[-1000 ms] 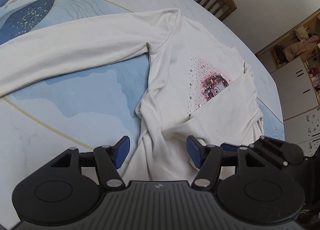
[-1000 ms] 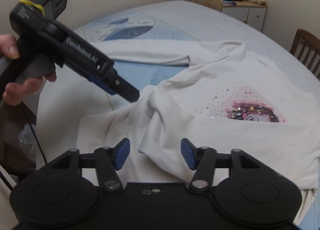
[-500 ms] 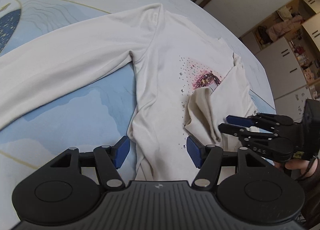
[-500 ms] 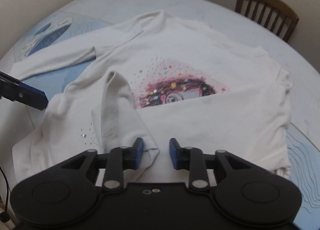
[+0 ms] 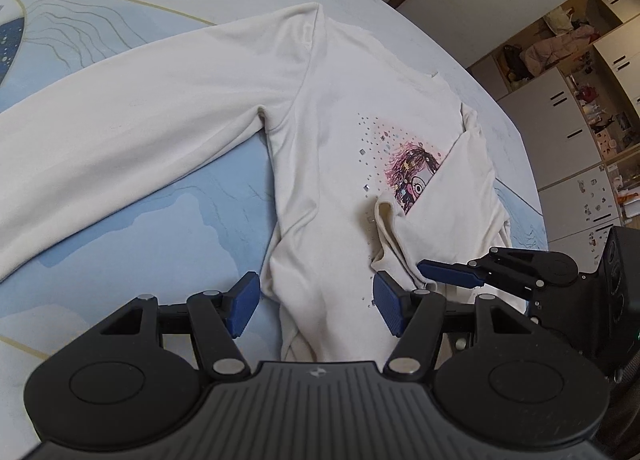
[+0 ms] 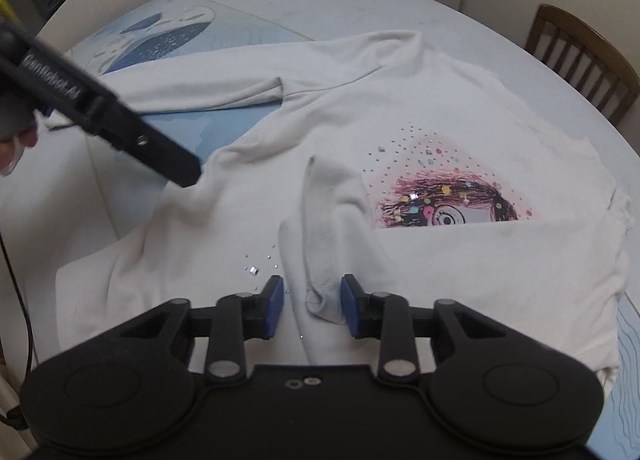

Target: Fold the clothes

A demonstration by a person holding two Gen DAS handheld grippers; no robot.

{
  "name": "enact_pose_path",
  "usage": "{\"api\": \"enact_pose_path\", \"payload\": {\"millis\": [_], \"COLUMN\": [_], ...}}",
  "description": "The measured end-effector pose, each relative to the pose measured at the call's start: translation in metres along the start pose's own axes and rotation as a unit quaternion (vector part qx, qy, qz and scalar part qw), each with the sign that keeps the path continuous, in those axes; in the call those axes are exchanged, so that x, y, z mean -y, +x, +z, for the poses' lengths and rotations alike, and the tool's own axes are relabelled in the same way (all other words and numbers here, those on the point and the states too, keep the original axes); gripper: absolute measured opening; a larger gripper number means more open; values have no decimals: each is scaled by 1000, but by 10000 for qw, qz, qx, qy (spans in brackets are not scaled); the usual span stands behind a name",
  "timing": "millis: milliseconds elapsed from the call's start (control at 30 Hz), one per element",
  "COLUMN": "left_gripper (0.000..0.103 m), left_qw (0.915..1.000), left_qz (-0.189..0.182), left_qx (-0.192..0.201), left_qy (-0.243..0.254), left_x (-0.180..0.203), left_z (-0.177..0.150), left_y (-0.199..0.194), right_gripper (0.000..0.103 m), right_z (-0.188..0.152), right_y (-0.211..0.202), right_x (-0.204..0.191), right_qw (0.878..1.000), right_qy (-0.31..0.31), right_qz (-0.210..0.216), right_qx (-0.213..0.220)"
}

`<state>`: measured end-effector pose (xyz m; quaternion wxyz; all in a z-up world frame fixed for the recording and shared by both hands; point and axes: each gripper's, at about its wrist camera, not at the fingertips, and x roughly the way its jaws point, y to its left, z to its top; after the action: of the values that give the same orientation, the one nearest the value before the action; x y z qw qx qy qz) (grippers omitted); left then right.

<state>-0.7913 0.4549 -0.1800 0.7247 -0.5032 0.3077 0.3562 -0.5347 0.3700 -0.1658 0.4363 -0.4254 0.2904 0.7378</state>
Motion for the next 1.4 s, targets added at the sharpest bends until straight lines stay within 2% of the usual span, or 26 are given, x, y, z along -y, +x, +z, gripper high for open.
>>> {"api": "enact_pose_path", "payload": {"millis": [167, 300, 367, 400, 533, 567, 600, 700, 833, 933, 967, 1067, 1233, 1300, 1400], "left_gripper": [61, 61, 61, 61, 61, 61, 61, 61, 61, 61, 61, 61, 61, 61, 61], "left_qw": [10000, 9996, 9990, 9986, 9960, 9953, 9945, 9932, 9902, 9870, 9861, 9846, 9868, 9891, 9912], "left_qz": [-8, -50, -30, -11, 125, 153, 182, 357, 590, 789, 829, 898, 891, 876, 927], "left_qx": [61, 233, 358, 427, 673, 711, 748, 791, 954, 1113, 1136, 1167, 1144, 1055, 906], "left_qy": [-30, -171, -261, -311, -572, -643, -713, -772, -826, -850, -881, -940, -727, -545, -255], "left_x": [-12, -20, -23, -23, -25, -25, -24, -19, -14, -14, -16, -26, -47, -59, -83], "left_z": [-3, -8, -13, -16, -34, -40, -45, -61, -78, -89, -90, -90, -71, -60, -43], "left_y": [-10, -23, -31, -35, -50, -54, -58, -68, -87, -105, -110, -119, -121, -119, -117], "right_gripper": [103, 103, 103, 88, 90, 93, 102, 103, 103, 103, 103, 103, 103, 103, 103], "right_z": [4, 6, 7, 8, 11, 10, 7, -4, -16, -18, -16, -9, -8, -8, -13], "right_y": [-15, -24, -27, -30, -43, -43, -41, -34, -43, -59, -58, -46, -15, 0, 4], "right_x": [15, 10, 8, 6, -14, -23, -33, -58, -66, -55, -49, -42, -67, -69, -70], "right_qw": [9983, 9986, 9982, 9978, 9934, 9918, 9905, 9854, 9751, 9764, 9812, 9885, 9929, 9935, 9947], "right_qy": [578, 525, 580, 592, 476, 396, 271, -25, -378, -449, -335, -334, -526, -331, -77], "right_qz": [114, -39, 126, 277, 1048, 1218, 1346, 1685, 2153, 2111, 1901, 1474, 1059, 1039, 954], "right_qx": [45, -2, -45, -54, -7, -33, -87, -252, -384, 0, 63, 35, -127, -332, -372]}}
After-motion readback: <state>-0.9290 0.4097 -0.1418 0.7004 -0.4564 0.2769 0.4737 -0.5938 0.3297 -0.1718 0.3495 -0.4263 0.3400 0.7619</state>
